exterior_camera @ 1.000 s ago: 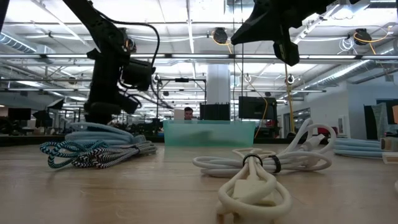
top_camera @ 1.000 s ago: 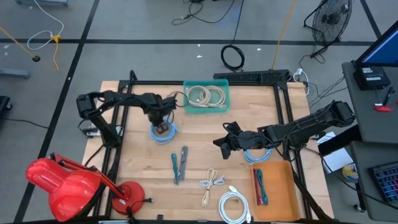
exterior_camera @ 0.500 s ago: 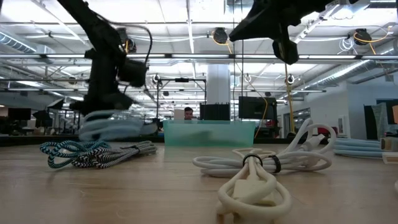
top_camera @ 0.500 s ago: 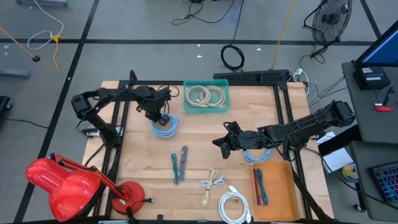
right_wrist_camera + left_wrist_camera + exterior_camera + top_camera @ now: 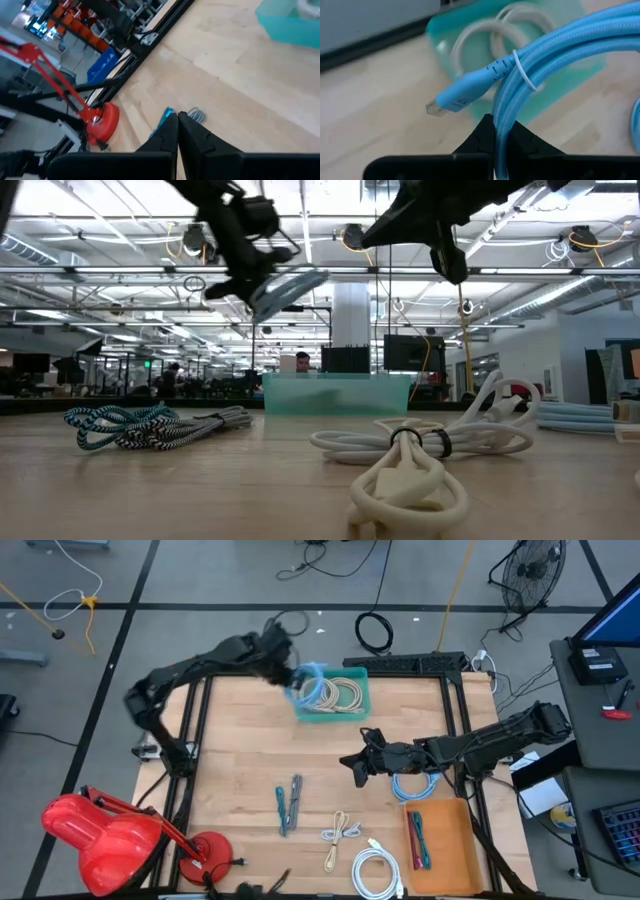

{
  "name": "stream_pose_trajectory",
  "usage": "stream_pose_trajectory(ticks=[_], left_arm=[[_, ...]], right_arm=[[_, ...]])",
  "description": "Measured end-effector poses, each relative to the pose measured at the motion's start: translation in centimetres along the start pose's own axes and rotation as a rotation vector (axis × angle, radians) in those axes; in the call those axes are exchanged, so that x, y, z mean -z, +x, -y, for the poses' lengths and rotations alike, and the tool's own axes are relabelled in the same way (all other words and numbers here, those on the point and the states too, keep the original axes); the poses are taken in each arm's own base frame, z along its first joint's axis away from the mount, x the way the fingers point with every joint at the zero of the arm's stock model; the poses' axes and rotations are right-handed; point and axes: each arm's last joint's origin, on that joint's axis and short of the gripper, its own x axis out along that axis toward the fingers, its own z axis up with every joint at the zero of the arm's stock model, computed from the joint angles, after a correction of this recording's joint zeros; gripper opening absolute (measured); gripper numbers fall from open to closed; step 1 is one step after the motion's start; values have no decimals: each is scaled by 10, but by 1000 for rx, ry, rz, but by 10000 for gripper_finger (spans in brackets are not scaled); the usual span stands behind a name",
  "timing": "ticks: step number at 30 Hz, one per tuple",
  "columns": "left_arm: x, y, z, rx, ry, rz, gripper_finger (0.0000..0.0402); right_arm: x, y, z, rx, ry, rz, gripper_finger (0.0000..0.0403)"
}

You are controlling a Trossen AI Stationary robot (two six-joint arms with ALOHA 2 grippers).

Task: Pick & Place USB Port
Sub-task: Put the left blue display cable into the blue bin

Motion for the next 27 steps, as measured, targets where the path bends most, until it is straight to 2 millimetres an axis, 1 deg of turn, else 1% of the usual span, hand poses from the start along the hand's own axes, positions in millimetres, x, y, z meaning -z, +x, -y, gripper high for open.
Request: stream_pose_trajectory(ticks=[2,4,6,9,13,17,20,24,27], left_arm=[[-16,14,9,9,1,-14,13],[-27,33,17,17,-14,-57,13],[-35,52,21,25,-45,-98,13],[-40,74,26,12,-77,-155,13],[-40,93,24,-18,-109,-180,13],[-38,100,21,-61,-113,-189,13],[-41,100,19,-85,-114,-148,13],[-48,99,13,-58,-148,-128,13],[-50,100,14,-57,-156,-105,13]], right_arm=[[-7,-2,2,5,11,22,0],[-17,-6,4,7,17,56,0],[-26,-15,7,33,14,88,0],[-39,-36,12,85,-7,136,0],[-51,-69,23,192,-68,173,0],[-62,-94,32,241,-82,218,0],[-67,-104,35,261,-113,243,0],[-68,-105,38,280,-117,242,0],[-67,-100,39,290,-121,231,0]])
